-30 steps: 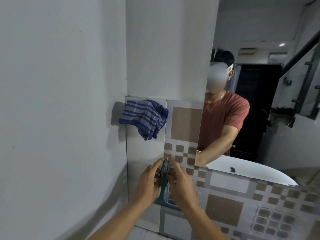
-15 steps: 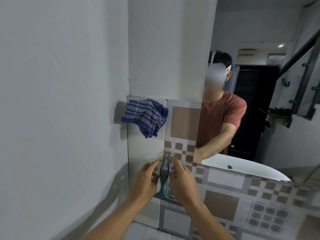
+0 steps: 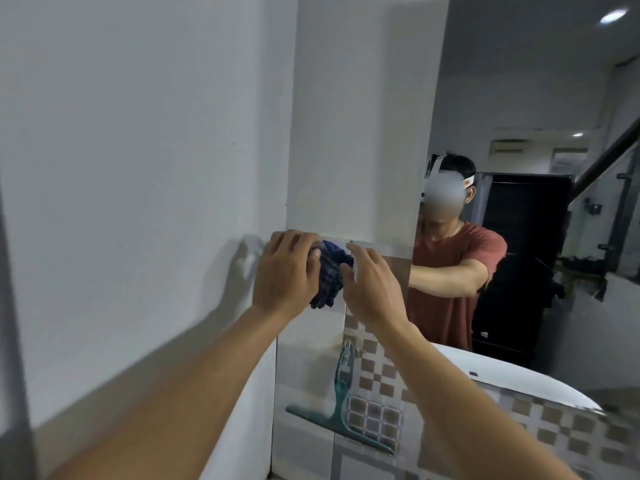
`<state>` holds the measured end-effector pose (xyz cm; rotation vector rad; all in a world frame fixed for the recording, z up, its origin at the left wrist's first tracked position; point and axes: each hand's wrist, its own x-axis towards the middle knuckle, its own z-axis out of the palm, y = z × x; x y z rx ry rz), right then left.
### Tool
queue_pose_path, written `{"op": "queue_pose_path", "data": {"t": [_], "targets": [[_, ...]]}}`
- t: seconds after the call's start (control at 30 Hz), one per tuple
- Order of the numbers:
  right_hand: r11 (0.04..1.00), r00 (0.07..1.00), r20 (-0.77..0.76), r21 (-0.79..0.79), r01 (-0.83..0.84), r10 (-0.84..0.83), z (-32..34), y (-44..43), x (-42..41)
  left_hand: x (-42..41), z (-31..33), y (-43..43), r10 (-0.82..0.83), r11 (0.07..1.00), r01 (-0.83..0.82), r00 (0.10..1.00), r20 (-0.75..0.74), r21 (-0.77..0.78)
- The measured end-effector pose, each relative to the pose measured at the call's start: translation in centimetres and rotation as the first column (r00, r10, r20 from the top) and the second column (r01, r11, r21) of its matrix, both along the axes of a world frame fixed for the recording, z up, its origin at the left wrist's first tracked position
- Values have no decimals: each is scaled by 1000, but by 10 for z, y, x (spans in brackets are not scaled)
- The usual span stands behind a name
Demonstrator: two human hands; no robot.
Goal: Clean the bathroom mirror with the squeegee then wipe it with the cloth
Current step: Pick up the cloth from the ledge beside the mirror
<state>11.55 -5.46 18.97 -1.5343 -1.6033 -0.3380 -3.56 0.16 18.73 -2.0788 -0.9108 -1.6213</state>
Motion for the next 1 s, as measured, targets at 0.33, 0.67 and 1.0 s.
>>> {"op": "queue_pose_path", "data": {"t": [0.33, 0.67, 1.0], "targets": [[977, 990, 119, -185, 103, -82, 33, 36, -2, 0, 41, 44, 84, 892, -243, 918, -387, -383], [981, 994, 54, -163, 104, -96, 39, 30, -6, 4, 53, 31, 51, 822, -266, 915, -401, -503], [998, 994, -93, -3, -57, 56, 47, -6, 5, 5, 59, 15, 24, 887, -210, 910, -414, -410]]}}
